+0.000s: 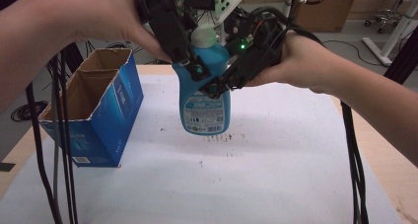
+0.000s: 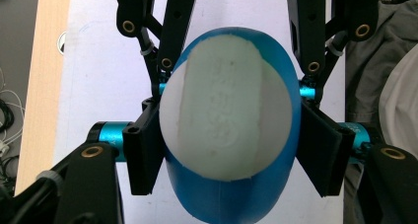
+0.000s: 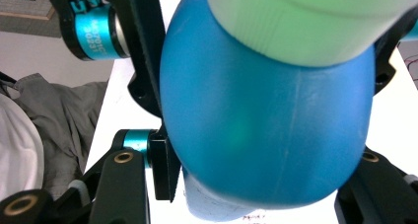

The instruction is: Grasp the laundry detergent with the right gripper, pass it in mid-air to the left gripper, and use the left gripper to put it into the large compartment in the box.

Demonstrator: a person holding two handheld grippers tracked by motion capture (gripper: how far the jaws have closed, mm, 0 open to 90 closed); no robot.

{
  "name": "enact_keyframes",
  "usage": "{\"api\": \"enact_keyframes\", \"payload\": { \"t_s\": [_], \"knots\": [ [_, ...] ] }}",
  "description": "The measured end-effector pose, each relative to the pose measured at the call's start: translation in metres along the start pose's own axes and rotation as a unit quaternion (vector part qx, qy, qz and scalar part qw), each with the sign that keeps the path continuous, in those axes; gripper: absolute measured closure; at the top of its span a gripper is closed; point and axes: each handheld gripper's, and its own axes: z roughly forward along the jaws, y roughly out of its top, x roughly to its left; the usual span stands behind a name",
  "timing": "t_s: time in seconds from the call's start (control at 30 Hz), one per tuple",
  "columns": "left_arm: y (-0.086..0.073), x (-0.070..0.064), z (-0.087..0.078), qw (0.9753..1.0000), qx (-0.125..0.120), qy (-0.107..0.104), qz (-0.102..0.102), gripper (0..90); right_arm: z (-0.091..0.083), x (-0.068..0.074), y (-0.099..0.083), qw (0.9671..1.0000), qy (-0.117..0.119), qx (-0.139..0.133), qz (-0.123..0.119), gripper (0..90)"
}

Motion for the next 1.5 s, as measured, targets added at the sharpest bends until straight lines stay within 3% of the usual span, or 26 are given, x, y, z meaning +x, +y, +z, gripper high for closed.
{"api": "enact_keyframes", "payload": {
  "t_s": [1.5],
  "knots": [
    [-0.0018, -0.0002, 0.0015, 1.0000, 0.006, -0.006, 0.000, 38.1, 0.0037, 0.0026, 0.0009, 0.9999, -0.006, 0.011, -0.011, 44.6]
  ]
}}
